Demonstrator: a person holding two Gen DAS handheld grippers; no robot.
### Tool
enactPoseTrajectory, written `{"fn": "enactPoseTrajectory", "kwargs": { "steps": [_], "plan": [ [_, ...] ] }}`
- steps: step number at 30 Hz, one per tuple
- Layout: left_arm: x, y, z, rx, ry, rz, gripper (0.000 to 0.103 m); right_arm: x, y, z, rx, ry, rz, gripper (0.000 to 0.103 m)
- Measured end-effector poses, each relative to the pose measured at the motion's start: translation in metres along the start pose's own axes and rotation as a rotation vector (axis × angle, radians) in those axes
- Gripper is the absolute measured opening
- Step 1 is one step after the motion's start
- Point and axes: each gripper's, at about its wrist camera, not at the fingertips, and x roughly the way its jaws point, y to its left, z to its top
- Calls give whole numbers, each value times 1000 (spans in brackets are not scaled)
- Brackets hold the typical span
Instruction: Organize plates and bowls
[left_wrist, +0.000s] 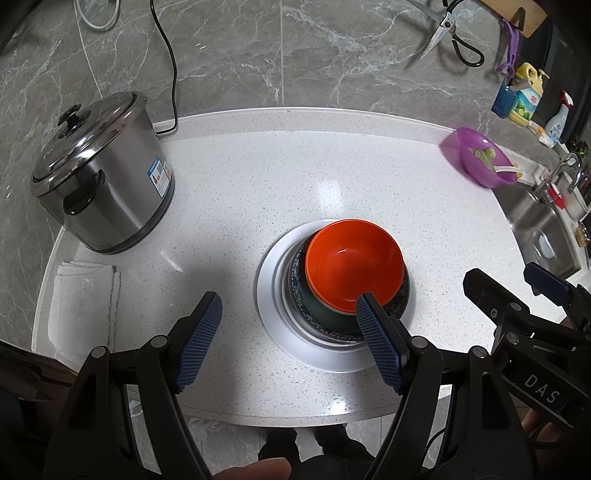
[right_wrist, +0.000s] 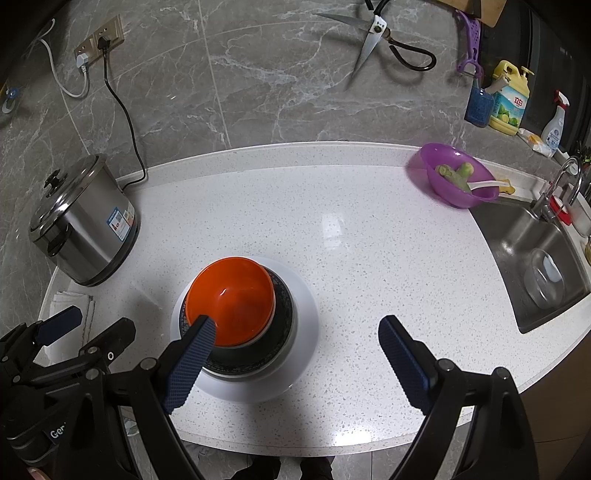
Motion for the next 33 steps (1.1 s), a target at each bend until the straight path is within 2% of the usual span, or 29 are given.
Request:
{"fn": "enactPoseTrajectory", "kwargs": {
  "steps": [29,33],
  "plan": [
    [2,-4,-1,-9,6,7,74,4,-1,1,-4,6,1,92],
    [2,-3,1,-12,-4,15,81,5,-1,1,-3,8,2,92]
  ]
}}
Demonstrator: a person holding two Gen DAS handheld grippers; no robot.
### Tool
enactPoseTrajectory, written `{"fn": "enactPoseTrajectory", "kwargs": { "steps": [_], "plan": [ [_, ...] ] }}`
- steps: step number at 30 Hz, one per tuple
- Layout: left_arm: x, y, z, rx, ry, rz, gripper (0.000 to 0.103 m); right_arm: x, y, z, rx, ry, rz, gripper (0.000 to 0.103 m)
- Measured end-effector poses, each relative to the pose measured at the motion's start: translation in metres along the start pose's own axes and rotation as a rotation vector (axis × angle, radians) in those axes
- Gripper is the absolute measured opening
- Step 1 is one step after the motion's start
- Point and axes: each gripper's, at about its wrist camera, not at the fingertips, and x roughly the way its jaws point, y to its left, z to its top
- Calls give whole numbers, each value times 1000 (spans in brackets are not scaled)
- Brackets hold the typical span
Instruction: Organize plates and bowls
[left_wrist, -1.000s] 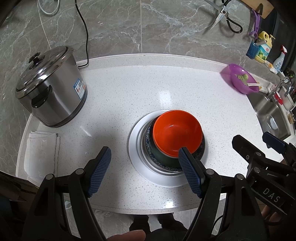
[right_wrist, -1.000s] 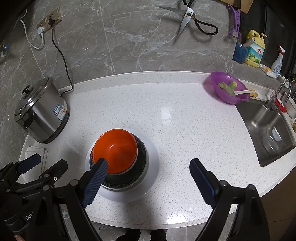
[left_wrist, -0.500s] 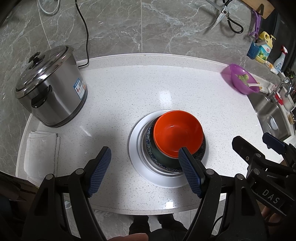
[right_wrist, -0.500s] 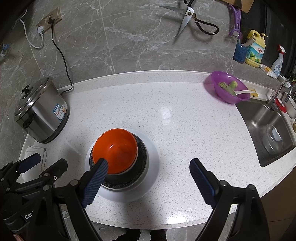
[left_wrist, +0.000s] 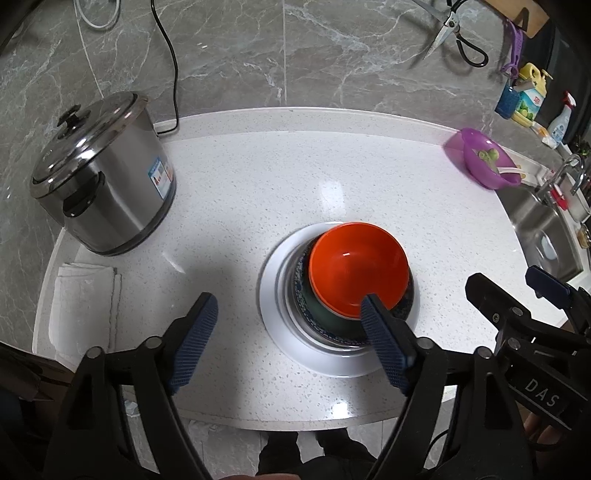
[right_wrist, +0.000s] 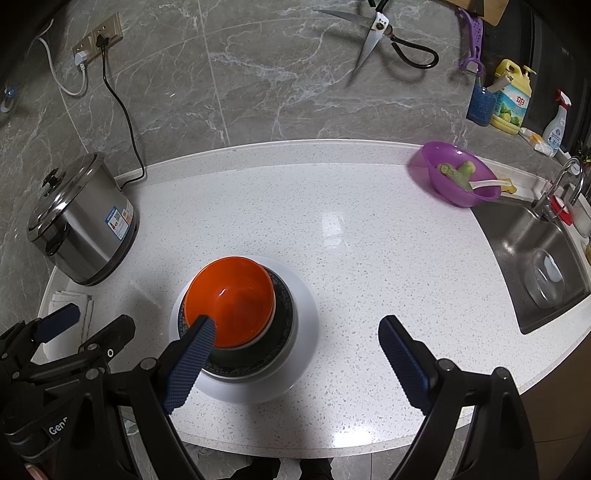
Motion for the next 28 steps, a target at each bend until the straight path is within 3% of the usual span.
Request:
{"fn": "enactPoseTrajectory", "kwargs": {
  "steps": [28],
  "plan": [
    [0,0,4,-6,-25,1,86,7,-7,5,-2,12,6,92]
  ]
}}
